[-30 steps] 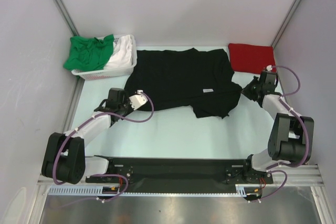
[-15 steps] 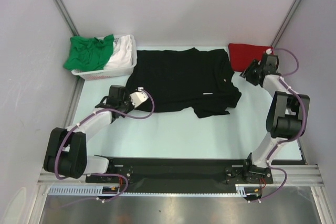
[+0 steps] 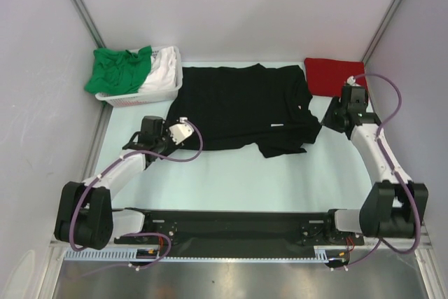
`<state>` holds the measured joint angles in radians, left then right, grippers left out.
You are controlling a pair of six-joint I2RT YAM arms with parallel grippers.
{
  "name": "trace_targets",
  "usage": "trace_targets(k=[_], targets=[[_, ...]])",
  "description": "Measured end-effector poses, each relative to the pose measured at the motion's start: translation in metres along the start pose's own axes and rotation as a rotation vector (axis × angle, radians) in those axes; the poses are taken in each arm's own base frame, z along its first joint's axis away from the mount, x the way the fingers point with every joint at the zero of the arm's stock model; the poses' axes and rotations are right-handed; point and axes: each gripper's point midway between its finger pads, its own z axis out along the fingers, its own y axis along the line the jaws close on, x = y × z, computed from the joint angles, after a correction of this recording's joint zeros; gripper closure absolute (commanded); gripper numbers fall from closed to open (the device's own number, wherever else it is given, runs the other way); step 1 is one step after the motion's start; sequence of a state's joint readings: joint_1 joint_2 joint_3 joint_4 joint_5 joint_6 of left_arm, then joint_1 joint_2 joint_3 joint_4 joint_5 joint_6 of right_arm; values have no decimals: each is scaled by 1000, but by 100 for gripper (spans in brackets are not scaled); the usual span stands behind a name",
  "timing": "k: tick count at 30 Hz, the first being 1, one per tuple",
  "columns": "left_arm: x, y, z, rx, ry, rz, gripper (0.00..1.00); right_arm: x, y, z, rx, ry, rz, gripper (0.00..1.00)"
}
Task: Fold and stack the t-shirts
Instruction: Flatten the tshirt out
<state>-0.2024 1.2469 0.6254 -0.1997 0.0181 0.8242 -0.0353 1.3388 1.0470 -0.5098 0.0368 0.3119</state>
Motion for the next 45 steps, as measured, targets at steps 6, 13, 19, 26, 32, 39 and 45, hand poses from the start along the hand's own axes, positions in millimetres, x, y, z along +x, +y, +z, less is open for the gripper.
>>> trace_targets(k=[6,13,19,26,32,39,45], targets=[[29,-17,7,31,76,-26,41,48,-8,-16,-16,78,41,56],[41,-20,17,31,118,-57,42,135,1,-1,-50,297,-1,49],[44,-14,19,7,121,-78,43,141,3,18,-69,295,-47,43],[49,-9,19,-7,127,-103,43,129,5,38,-110,232,-181,42],[48,-9,21,-4,122,-105,48,125,19,46,-209,210,-266,50],[46,-12,28,12,112,-120,79,114,36,47,-301,155,-314,77],[45,-15,31,31,108,-132,100,112,40,46,-323,148,-316,96]])
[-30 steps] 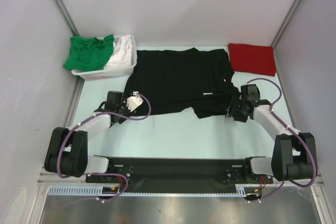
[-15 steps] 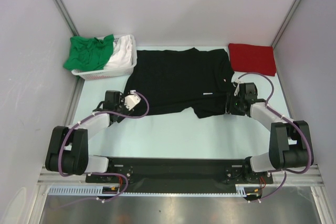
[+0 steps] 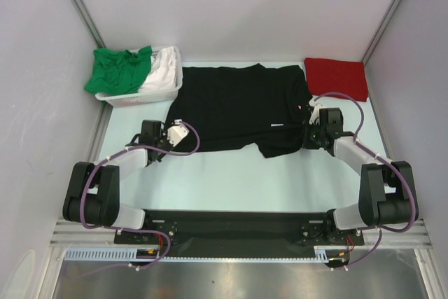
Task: Fold and stack the t-shirts
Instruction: Flatten the tshirt out
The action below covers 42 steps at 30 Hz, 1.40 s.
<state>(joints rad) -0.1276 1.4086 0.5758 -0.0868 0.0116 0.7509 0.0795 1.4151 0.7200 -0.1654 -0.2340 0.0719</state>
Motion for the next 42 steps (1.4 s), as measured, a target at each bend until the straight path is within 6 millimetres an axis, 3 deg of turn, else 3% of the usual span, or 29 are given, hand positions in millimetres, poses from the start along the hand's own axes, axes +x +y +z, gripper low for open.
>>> trace_targets(k=[1,4,8,11,15,20,23,26,29,32,34,36,40,42], targets=[[0,0,0,0,1,-2,100,0,1,-1,0,2,5,100],[0,1,-1,-5,2,-18,100,-6,6,-14,9,18,50,100],[-8,10,-20,-43,-23,-38,100,-36,23,-59,0,-34,94,100],[-30,32,-52,-111,-85,-52,100,-70,43,-115,-31,-171,106,100],[-70,73,-106,-218,-188,-84,100,-111,73,-209,-101,-400,104,100],[-108,108,-194,-312,-297,-115,100,-151,100,-315,-144,-613,81,100],[-133,128,-277,-403,-415,-123,100,-166,116,-381,-157,-738,54,100],[-150,141,-367,-518,-561,-127,100,-172,131,-445,-176,-874,25,100],[-153,143,-446,-628,-691,-126,100,-165,146,-505,-221,-1012,-6,100],[-153,142,-494,-702,-775,-125,100,-159,152,-538,-261,-1091,-21,100],[-154,144,-500,-715,-784,-127,100,-162,152,-543,-274,-1107,-17,100],[-157,147,-487,-694,-757,-128,100,-171,150,-535,-272,-1093,-7,100],[-177,167,-428,-606,-652,-130,100,-218,144,-496,-196,-1053,5,100],[-191,182,-390,-560,-596,-132,100,-251,138,-460,-134,-1017,7,100]])
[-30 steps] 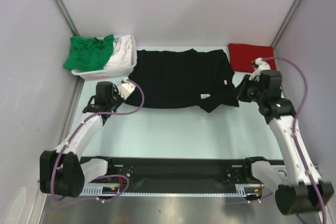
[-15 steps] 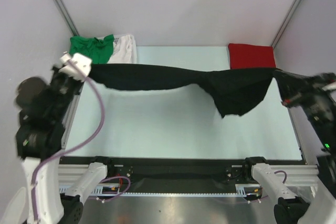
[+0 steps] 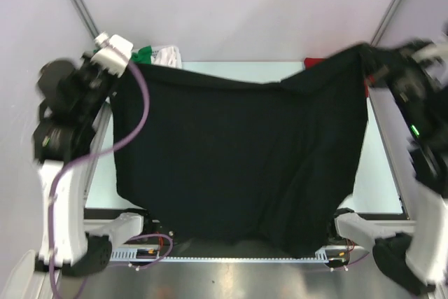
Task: Fold and stack the t-shirts
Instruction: Flatten the tshirt out
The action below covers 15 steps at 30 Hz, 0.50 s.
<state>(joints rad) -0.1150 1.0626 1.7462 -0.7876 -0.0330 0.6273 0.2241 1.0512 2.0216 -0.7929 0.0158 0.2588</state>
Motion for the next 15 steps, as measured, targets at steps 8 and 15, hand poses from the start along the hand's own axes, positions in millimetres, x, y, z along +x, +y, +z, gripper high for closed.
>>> trace_targets(k=[8,15], targets=[[25,-23,129,88,147,-42,100,63,-100,171,207,141,29,100],[-27,8,155,10,20,-114,100,36,-125,211,208,65,82,100]])
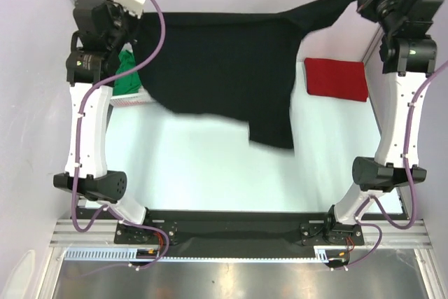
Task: Fold and stack the t-shirts
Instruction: Flatten the tshirt out
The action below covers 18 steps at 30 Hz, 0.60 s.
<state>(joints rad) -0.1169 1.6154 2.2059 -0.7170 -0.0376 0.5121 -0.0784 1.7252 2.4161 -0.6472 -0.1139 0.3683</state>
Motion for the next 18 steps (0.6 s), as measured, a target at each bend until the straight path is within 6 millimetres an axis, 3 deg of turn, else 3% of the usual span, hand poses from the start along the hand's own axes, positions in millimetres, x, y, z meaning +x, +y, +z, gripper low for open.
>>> trace_targets(k=[5,7,9,12,18], targets=[[-16,0,-6,13,-72,-16,100,-41,14,-26,-41,-113,-12,100],[-5,-12,-5,48,-57,-13,100,-43,13,-39,-37,-121,-21,100],[18,-30,-3,98,-27,-3,100,-30,9,-52,-32,-103,-27,100],[81,-70,-4,193,75,24,100,21,-10,-73,-6,-15,-18,100],[221,-156,-34,414,305,91,100,180,-65,-139,104,245,96,100]])
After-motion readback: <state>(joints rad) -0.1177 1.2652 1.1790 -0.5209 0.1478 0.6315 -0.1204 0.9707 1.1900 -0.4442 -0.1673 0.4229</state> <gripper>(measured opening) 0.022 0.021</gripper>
